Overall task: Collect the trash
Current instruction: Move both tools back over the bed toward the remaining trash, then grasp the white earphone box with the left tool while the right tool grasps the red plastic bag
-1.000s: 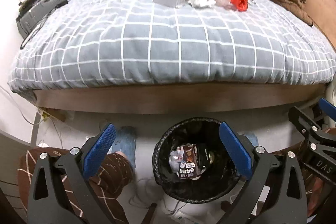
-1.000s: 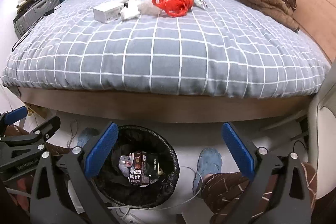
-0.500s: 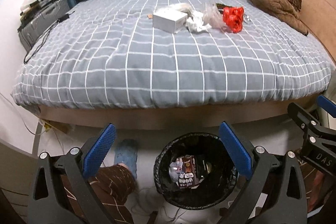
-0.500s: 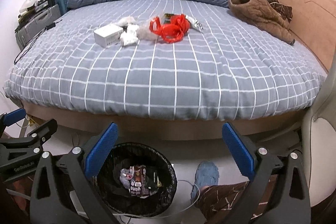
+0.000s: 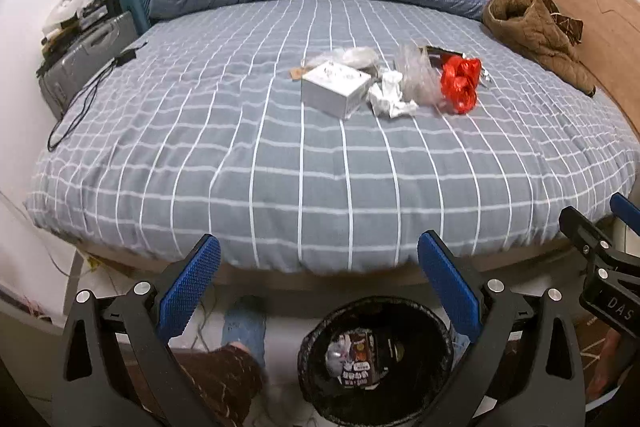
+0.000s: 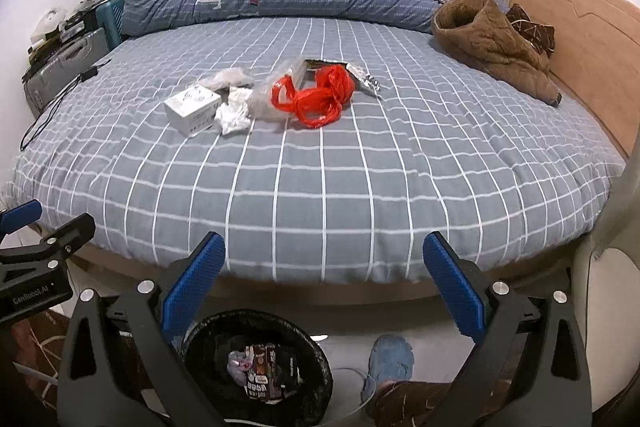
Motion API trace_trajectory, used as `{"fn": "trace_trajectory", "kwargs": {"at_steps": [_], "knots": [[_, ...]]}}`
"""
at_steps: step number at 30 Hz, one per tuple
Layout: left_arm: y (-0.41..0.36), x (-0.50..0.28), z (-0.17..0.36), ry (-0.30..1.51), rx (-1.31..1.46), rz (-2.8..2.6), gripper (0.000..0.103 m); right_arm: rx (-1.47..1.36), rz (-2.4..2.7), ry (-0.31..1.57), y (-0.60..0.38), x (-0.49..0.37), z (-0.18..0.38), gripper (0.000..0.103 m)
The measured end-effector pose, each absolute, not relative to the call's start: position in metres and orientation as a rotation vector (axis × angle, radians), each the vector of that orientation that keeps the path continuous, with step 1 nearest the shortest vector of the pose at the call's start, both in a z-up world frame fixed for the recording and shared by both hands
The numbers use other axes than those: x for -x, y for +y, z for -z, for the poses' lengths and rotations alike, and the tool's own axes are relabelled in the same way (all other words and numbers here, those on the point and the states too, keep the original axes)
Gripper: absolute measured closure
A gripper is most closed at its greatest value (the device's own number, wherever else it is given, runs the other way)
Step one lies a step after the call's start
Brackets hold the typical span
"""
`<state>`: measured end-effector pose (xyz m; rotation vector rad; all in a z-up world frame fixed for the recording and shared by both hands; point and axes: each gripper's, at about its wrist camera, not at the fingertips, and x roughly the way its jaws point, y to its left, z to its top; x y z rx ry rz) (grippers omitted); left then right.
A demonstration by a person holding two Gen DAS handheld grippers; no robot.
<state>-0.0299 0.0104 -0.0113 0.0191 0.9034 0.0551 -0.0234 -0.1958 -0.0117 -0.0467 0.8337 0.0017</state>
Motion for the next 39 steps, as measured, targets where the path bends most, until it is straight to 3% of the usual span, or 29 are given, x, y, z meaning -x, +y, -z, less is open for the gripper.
{"fn": "trace_trajectory", "kwargs": {"at_steps": [14, 31, 39], "knots": [[0.012, -0.063, 0.014, 0.899, -0.016, -0.032, 0.006, 0.057, 0.001, 0.833, -0.206, -0.070, 0.013, 0.008], [0.013, -0.187, 0.066, 0.931, -0.056, 0.023, 0.006, 0.054, 0.005, 0.859, -0.212, -0.215, 0.049, 0.008], [0.011, -0.206, 0.084, 0.900, -0.070, 0.043, 0.007, 0.035, -0.019, 0.871, -0.210, -0.247, 0.074, 0.019]]}}
